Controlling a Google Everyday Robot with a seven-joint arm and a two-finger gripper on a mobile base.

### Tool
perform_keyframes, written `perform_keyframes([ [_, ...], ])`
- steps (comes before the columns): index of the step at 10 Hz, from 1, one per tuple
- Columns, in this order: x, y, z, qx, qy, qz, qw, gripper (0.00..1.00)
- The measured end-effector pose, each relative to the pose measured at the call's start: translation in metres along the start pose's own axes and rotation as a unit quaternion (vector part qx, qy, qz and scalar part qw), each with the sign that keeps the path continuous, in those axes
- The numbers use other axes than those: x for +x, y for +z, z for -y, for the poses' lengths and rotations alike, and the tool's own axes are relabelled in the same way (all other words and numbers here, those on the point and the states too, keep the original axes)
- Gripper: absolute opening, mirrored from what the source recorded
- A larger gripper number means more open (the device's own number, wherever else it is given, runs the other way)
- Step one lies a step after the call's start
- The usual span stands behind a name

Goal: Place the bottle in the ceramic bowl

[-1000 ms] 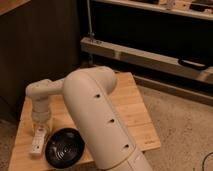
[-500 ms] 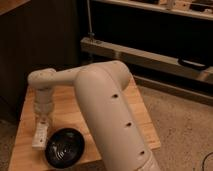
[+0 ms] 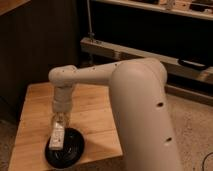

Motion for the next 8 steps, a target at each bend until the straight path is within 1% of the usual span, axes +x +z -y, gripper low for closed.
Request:
perform_keyframes([
  [1, 0.009, 0.001, 0.008, -0.004, -0.007, 0.007, 0.9999, 0.00],
  [3, 0.015, 0.002, 0.013, -0.008, -0.016, 0.016, 0.9997, 0.00],
  [4, 0.019, 0.005, 0.013, -0.009, -0.028, 0.017, 0.9994, 0.03],
  [5, 0.019, 0.006, 0.013, -0.010, -0.031, 0.017, 0.9993, 0.03],
  [8, 0.019, 0.005, 0.013, -0.010, -0.032, 0.017, 0.9993, 0.03],
])
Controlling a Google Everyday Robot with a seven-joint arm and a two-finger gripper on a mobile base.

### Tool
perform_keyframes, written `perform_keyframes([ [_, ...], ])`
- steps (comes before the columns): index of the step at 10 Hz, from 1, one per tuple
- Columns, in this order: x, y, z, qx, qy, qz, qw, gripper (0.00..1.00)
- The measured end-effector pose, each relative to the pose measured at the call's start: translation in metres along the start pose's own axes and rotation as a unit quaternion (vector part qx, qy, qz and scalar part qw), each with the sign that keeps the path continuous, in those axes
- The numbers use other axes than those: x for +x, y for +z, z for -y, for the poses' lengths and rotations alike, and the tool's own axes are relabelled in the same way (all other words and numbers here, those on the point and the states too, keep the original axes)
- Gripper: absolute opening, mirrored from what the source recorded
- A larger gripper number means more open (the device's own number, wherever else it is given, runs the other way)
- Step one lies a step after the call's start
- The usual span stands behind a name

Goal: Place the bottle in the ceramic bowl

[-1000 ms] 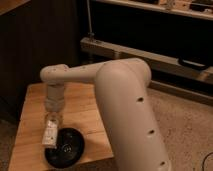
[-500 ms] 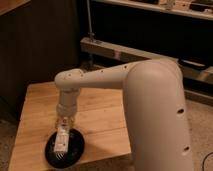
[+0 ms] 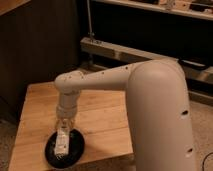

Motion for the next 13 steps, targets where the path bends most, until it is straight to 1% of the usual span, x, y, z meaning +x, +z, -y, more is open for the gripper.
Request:
perform_keyframes([
  [7, -0.0002, 0.0010, 0.0004, 0.000, 0.001, -0.001, 1.0000, 0.03],
  [8, -0.0003, 0.0009, 0.0004, 0.000, 0.001, -0.001, 1.0000, 0.00],
  [9, -0.0003, 0.0009, 0.0005, 0.000, 0.001, -0.001, 1.0000, 0.01],
  [10, -0.0003, 0.0009, 0.0005, 0.000, 0.001, -0.001, 1.0000, 0.08],
  [13, -0.0003, 0.0008, 0.0006, 0.000, 0.001, -0.001, 1.0000, 0.38],
])
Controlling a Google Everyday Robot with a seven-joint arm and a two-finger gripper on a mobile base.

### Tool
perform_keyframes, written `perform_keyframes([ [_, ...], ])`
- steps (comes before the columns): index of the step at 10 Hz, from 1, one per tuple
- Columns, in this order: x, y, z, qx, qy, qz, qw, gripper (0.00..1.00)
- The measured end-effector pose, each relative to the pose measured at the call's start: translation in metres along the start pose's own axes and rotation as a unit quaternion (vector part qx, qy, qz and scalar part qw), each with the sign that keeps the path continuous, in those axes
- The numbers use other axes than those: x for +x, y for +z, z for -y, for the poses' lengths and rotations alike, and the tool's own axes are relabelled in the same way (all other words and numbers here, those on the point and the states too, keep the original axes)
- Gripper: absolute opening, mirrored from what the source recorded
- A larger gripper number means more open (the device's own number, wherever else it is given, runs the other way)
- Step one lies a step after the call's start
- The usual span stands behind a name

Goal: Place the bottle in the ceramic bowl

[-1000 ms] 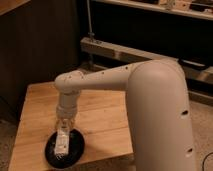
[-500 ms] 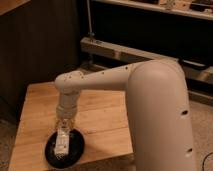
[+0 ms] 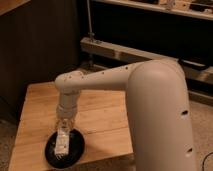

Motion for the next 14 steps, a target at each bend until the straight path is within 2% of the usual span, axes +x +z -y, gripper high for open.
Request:
perform_keyframes([
  [3, 0.0000, 0.0000, 0.0000, 0.000, 0.000, 0.000, 1.0000, 0.70],
  [5, 0.0000, 0.0000, 0.0000, 0.000, 0.000, 0.000, 1.0000, 0.80],
  [14, 0.0000, 0.0000, 0.0000, 0.000, 0.000, 0.000, 1.0000, 0.80],
])
